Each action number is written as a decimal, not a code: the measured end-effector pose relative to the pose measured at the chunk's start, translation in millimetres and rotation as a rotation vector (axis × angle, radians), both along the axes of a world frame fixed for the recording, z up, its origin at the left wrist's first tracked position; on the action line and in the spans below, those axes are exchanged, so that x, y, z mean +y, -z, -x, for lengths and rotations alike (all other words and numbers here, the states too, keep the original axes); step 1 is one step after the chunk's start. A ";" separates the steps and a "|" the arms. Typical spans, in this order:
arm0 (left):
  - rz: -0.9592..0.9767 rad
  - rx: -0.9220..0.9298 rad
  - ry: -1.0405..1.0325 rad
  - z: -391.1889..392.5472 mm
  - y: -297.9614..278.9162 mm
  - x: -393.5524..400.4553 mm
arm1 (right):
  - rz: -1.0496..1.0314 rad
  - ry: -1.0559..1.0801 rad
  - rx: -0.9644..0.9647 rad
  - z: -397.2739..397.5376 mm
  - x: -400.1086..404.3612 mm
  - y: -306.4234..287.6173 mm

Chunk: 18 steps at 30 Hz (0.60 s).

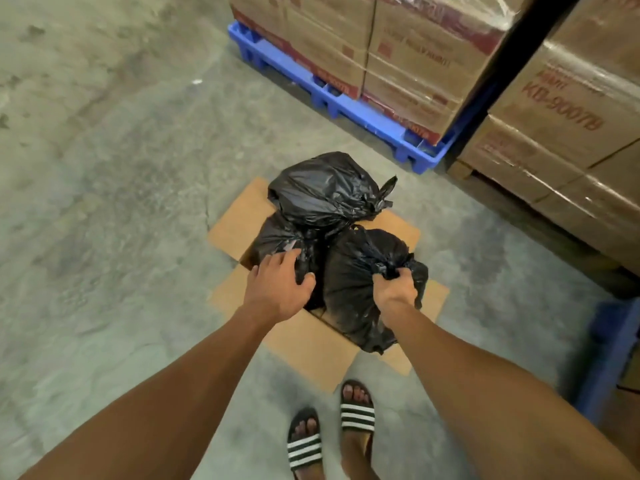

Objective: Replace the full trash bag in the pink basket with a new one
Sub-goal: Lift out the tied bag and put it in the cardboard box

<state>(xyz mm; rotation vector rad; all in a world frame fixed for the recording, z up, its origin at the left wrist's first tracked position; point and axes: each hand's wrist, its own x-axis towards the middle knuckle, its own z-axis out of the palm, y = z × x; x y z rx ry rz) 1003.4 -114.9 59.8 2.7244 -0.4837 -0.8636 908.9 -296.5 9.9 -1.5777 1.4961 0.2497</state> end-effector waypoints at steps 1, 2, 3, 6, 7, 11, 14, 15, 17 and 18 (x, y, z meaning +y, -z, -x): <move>-0.004 0.008 -0.003 -1.1 12.6 -1.2 | -0.053 0.051 -0.002 -7.4 1.7 15.8; -0.011 0.009 -0.002 -1.0 23.9 -2.0 | -0.105 0.095 -0.003 -13.9 3.9 31.4; -0.018 0.007 0.004 -0.4 33.9 -2.2 | -0.164 0.126 -0.003 -19.7 6.5 45.6; -0.036 0.007 0.024 0.6 53.8 -2.2 | -0.351 0.110 0.009 -30.7 16.2 74.1; -0.041 0.008 0.030 1.0 57.3 -2.0 | -0.394 0.087 0.023 -32.1 18.3 78.3; -0.064 0.014 0.053 1.6 52.0 -3.0 | -0.429 -0.090 0.131 -30.3 13.0 70.8; -0.056 -0.005 0.066 0.6 27.6 -4.2 | -0.269 -0.343 0.197 -22.5 -0.8 40.9; -0.047 -0.008 0.065 0.8 15.3 -4.4 | -0.174 -0.444 0.218 -17.7 -4.7 25.5; -0.035 -0.004 0.070 5.2 -12.7 -2.8 | 0.031 -0.628 0.247 -3.5 -8.5 -13.2; -0.031 -0.004 0.083 9.0 -28.5 -1.6 | 0.114 -0.689 0.240 4.8 -9.2 -34.2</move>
